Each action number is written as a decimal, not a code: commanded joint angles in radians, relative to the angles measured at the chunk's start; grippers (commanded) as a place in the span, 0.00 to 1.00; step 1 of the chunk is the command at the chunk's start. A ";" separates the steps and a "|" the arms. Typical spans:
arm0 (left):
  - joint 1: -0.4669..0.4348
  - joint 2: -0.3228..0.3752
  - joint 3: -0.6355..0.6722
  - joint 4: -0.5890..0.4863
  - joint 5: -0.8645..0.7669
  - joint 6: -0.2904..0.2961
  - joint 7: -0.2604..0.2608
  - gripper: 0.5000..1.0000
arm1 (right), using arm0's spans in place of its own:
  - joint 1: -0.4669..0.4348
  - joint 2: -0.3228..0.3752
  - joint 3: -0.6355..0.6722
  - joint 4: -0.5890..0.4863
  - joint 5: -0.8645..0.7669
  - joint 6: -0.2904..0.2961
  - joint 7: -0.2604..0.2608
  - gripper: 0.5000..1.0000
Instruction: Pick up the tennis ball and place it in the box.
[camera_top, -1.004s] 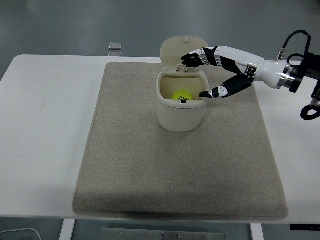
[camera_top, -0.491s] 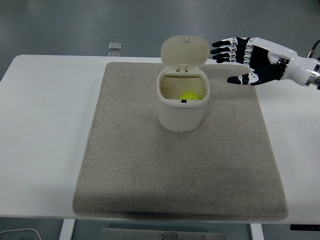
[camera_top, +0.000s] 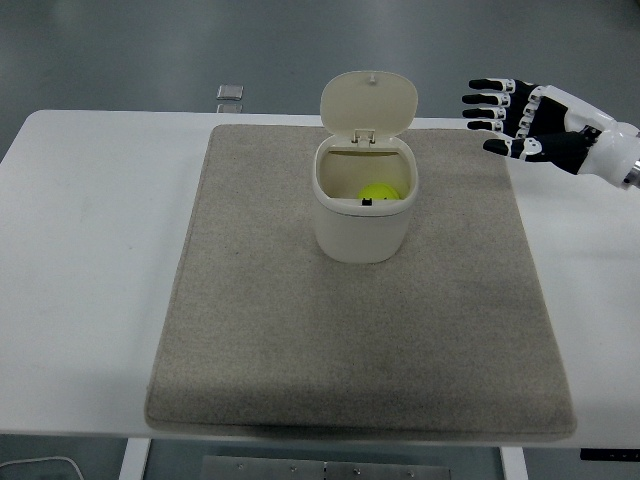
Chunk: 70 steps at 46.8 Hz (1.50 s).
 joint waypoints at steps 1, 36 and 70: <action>-0.001 0.000 0.000 0.000 0.000 0.000 0.000 0.98 | -0.008 0.014 0.009 -0.002 0.033 -0.027 -0.049 0.77; 0.000 0.000 0.000 0.000 0.000 0.000 0.000 0.98 | -0.006 0.128 0.012 -0.087 0.461 -0.261 -0.206 0.76; 0.000 0.000 0.000 0.000 0.000 0.000 0.000 0.98 | -0.038 0.136 0.014 -0.100 0.458 -0.227 -0.195 0.84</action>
